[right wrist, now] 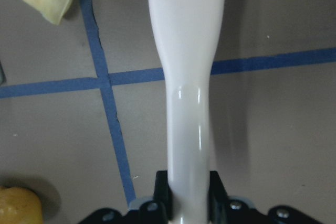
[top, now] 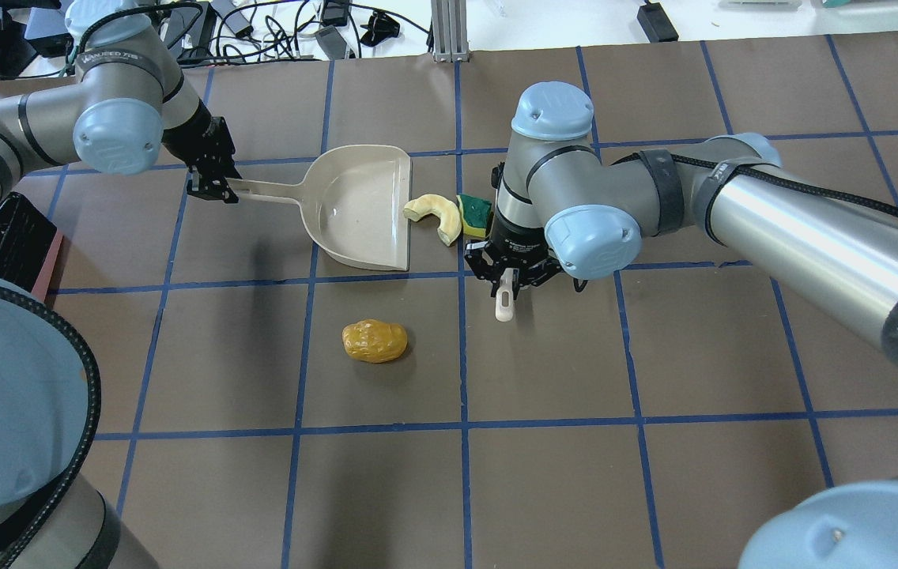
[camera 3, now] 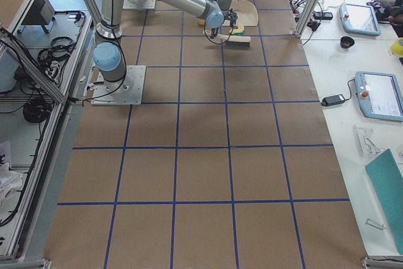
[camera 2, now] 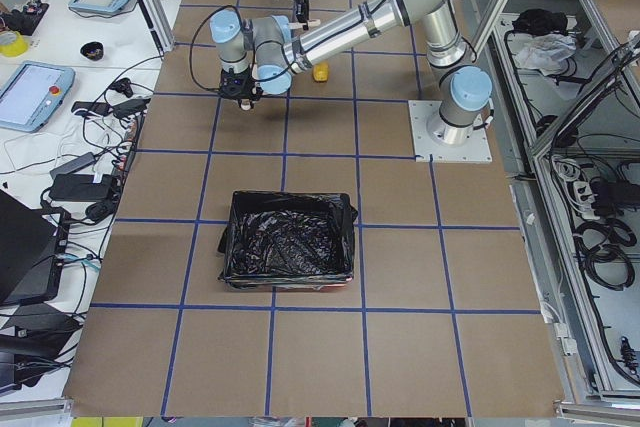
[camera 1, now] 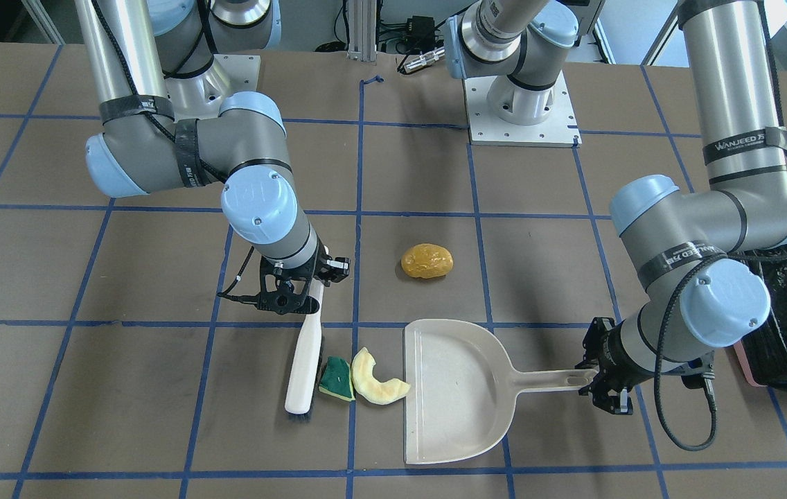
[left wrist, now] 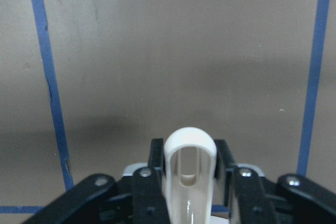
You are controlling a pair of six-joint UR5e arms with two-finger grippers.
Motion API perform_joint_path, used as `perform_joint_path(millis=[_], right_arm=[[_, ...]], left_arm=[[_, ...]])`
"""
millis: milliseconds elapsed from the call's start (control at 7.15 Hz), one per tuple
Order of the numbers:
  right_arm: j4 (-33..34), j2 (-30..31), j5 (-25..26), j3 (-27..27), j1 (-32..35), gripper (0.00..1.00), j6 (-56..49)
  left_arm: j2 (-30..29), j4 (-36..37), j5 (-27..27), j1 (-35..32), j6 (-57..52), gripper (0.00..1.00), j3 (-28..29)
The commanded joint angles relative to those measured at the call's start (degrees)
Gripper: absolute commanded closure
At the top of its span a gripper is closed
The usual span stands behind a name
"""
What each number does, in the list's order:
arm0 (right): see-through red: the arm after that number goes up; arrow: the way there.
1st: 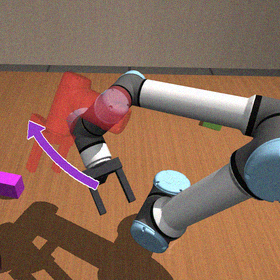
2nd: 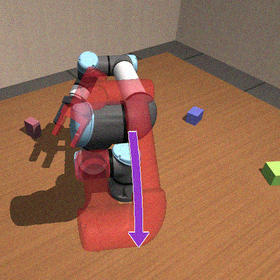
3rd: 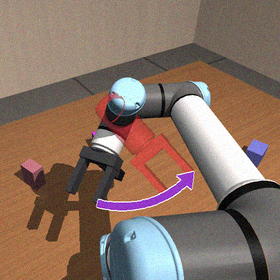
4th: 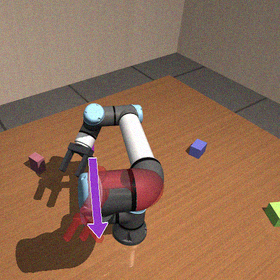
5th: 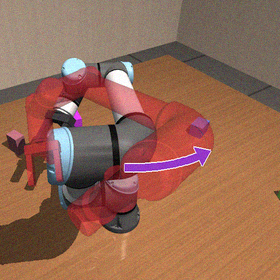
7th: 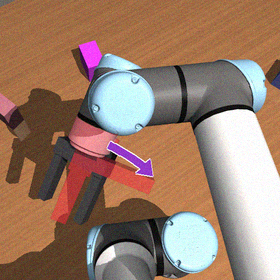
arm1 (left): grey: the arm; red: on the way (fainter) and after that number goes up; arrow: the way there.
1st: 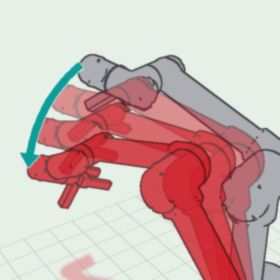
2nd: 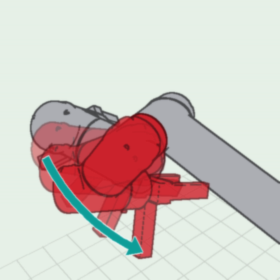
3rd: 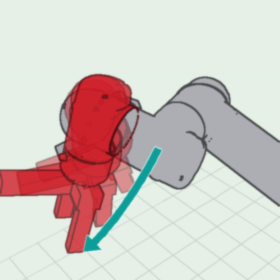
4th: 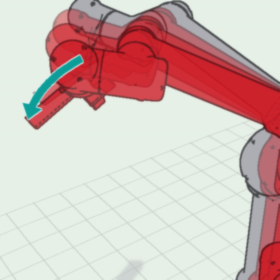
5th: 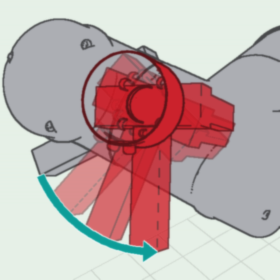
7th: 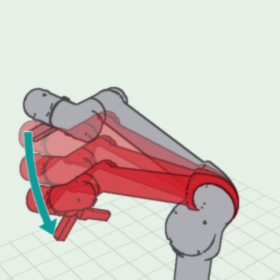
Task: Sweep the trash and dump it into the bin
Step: 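Sweep the sponge and cream piece into the dustpan with the right gripper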
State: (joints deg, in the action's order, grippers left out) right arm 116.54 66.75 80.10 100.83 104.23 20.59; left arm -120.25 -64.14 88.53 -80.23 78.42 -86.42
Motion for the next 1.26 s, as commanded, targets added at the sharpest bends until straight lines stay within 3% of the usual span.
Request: perform_joint_path(millis=[0, 420, 1119], right_arm=[[0.79, -1.61, -2.55, -0.55, 1.06, 1.00, 0.33], [3.32, -2.23, -8.79, -0.64, 2.56, 1.00, 2.26], [6.07, -5.48, -9.61, -5.37, 5.81, 1.00, 6.38]], left_arm=[[0.01, 0.07, -0.02, -0.37, 0.77, 1.00, -0.07], [0.01, 0.07, 0.42, -0.37, 0.86, 1.00, -0.07], [0.01, -0.02, 0.51, -0.37, 1.39, 1.00, -0.51]])
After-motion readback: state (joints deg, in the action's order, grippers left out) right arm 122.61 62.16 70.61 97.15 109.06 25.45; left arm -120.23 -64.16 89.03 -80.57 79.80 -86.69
